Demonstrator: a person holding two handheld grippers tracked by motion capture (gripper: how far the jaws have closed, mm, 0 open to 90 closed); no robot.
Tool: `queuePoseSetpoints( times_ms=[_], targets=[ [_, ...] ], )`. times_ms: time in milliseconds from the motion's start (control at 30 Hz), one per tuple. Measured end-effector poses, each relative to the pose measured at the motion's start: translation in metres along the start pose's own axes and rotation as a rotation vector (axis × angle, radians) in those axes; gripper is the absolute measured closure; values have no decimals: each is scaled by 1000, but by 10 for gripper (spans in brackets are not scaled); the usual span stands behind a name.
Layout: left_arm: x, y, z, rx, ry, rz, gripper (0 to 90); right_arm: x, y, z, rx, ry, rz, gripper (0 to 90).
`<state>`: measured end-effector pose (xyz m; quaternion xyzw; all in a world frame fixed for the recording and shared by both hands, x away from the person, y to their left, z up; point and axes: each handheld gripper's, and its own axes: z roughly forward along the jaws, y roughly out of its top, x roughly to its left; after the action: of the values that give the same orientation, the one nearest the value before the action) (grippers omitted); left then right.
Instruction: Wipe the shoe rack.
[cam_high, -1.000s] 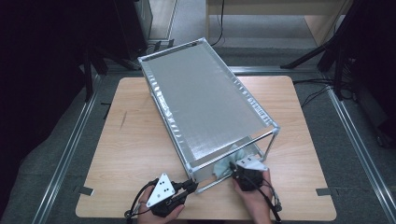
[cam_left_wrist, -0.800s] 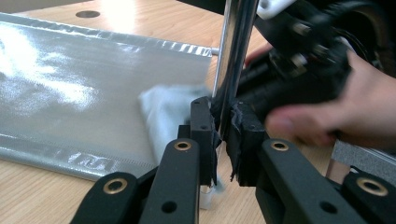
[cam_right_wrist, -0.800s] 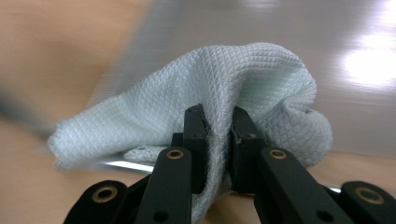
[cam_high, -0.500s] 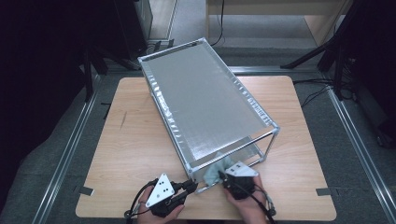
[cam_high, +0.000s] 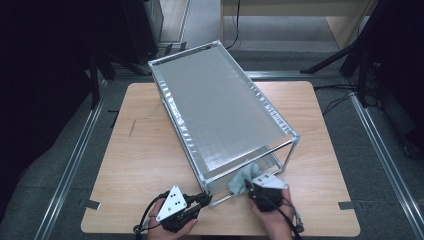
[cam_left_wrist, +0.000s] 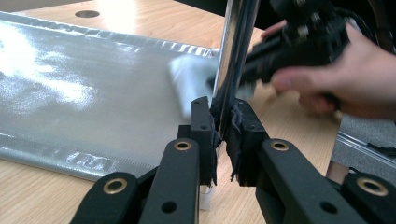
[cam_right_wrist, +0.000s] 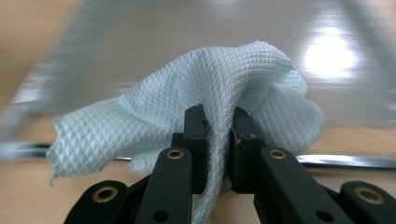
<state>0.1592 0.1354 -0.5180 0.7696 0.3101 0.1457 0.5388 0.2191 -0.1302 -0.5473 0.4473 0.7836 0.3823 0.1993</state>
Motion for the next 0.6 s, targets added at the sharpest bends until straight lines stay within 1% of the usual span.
queuePoseSetpoints(
  times_ms=[33,67,100,133,167,200,267,333,367,400,433,467,533,600],
  targets=[
    [0,0,0,0,0,0,815,0,0,0,0,0,0,802],
    [0,0,0,-1,0,0,815,12,0,2,4,30,-15,802],
    [0,0,0,-2,1,0,815,35,0,5,10,91,-68,801],
    [0,0,0,-1,-1,0,815,46,0,5,12,112,-93,801],
    [0,0,0,-1,-1,-1,815,54,0,5,12,124,-121,801],
    [0,-1,0,-2,-2,-1,815,59,1,5,14,126,-141,801],
    [0,-1,0,-3,-2,0,815,59,1,5,17,127,-150,800],
    [0,-1,0,-3,-2,0,815,52,1,6,21,157,-115,800],
    [1,-1,0,-3,-2,0,815,38,2,5,21,131,-88,800],
    [1,-1,0,-3,-3,0,815,38,2,5,21,131,-88,800],
    [1,-1,0,-3,-3,1,815,31,2,4,24,112,-75,800],
    [1,-1,0,-2,-4,0,815,12,3,0,27,56,-47,801],
    [1,-1,0,-3,-6,-1,815,-4,3,-3,26,19,-17,800],
    [1,-1,0,-2,-6,-1,815,-24,2,-8,26,-39,17,800]
  ],
)
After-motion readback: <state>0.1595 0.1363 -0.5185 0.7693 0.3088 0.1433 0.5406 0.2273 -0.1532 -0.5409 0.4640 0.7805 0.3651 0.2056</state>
